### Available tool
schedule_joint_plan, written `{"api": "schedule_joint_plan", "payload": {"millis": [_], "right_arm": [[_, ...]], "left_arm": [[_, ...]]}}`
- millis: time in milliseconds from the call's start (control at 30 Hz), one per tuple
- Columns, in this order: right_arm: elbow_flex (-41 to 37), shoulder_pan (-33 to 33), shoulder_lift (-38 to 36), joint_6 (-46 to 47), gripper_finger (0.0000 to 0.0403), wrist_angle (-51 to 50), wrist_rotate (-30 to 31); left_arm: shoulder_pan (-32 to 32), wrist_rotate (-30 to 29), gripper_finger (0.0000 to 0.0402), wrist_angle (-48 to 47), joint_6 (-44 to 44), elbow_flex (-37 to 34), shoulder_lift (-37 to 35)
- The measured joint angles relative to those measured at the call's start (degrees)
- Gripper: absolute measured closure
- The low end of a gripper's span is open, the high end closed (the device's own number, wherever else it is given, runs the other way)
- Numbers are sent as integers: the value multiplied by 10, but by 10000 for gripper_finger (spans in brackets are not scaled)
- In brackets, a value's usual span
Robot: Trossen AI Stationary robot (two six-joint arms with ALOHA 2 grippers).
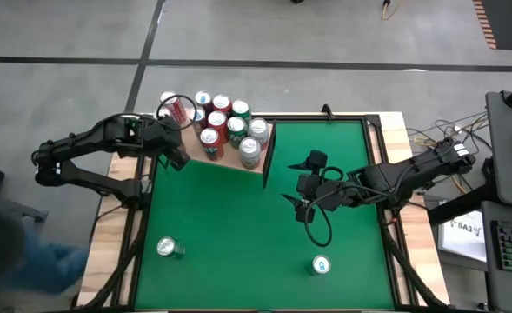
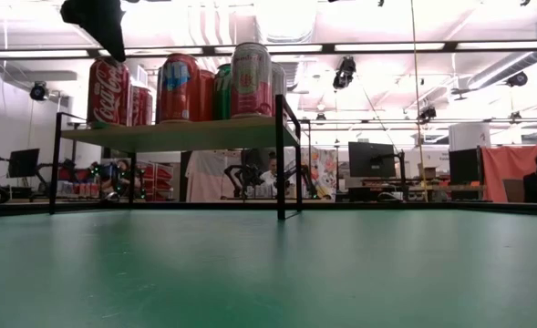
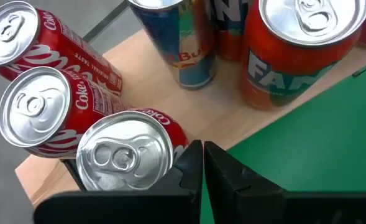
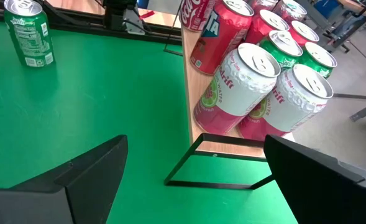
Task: Place canned beverage on shelf
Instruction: Put the red/black soda can on the shelf aligned with the other red/black soda can
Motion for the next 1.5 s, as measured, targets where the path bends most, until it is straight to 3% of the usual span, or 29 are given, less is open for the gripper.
{"api": "schedule_joint_plan", "payload": {"millis": [700,1500], "right_arm": [[0,-11,0,0,35,2,1],[0,-16,0,0,35,2,0]], "left_arm": [[0,-78,402,10,-1,0,-17],[0,-45,402,-31,-3,-1,-18]]}}
